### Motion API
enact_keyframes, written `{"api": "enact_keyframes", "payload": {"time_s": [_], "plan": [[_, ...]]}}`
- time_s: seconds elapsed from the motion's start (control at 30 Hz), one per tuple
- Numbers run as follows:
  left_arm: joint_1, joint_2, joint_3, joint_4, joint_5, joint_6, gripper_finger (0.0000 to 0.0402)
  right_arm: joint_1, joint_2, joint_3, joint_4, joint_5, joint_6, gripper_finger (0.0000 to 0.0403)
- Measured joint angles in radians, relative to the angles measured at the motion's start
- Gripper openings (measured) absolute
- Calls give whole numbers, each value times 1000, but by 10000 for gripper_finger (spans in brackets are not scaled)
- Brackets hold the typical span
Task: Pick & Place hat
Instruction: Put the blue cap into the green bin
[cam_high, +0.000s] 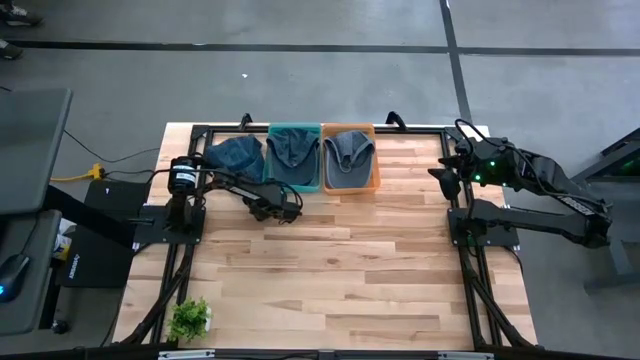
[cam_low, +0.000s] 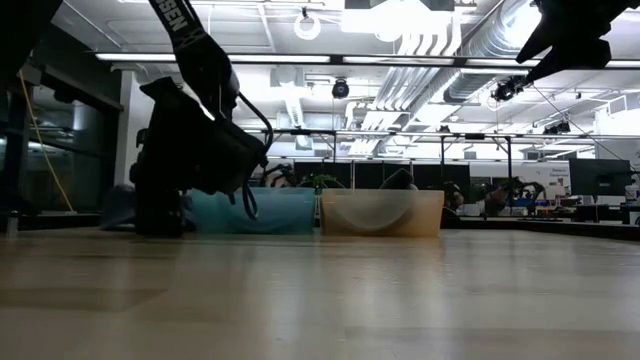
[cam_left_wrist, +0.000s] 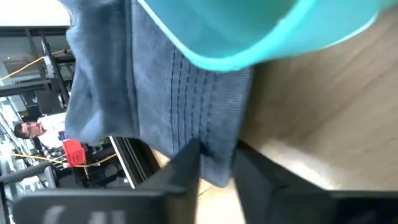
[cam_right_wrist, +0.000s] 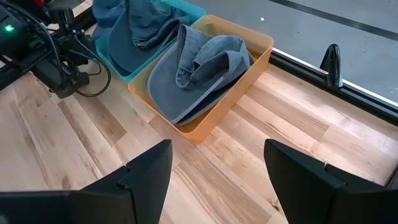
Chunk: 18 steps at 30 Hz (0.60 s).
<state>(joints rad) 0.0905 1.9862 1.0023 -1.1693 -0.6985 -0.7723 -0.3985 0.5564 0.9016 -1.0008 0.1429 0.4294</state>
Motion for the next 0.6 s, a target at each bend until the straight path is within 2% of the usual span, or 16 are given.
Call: {"api": "enact_keyframes", "payload": {"time_s": [0.07, 0.13, 0.27, 0.37, 0.6], "plan": [[0, 0, 0, -8, 3, 1, 38, 0, 0, 0, 0, 0, 0, 249], [0, 1, 0, -16, 3, -1, 15, 0, 0, 0, 0, 0, 3, 249], [-8, 2, 0, -45, 15, -6, 19, 0, 0, 0, 1, 0, 8, 249], [-20, 3, 9, -87, 30, -18, 8, 0, 0, 0, 2, 0, 8, 249], [-50, 8, 84, -185, 37, -43, 5, 0, 0, 0, 3, 0, 8, 249]]}}
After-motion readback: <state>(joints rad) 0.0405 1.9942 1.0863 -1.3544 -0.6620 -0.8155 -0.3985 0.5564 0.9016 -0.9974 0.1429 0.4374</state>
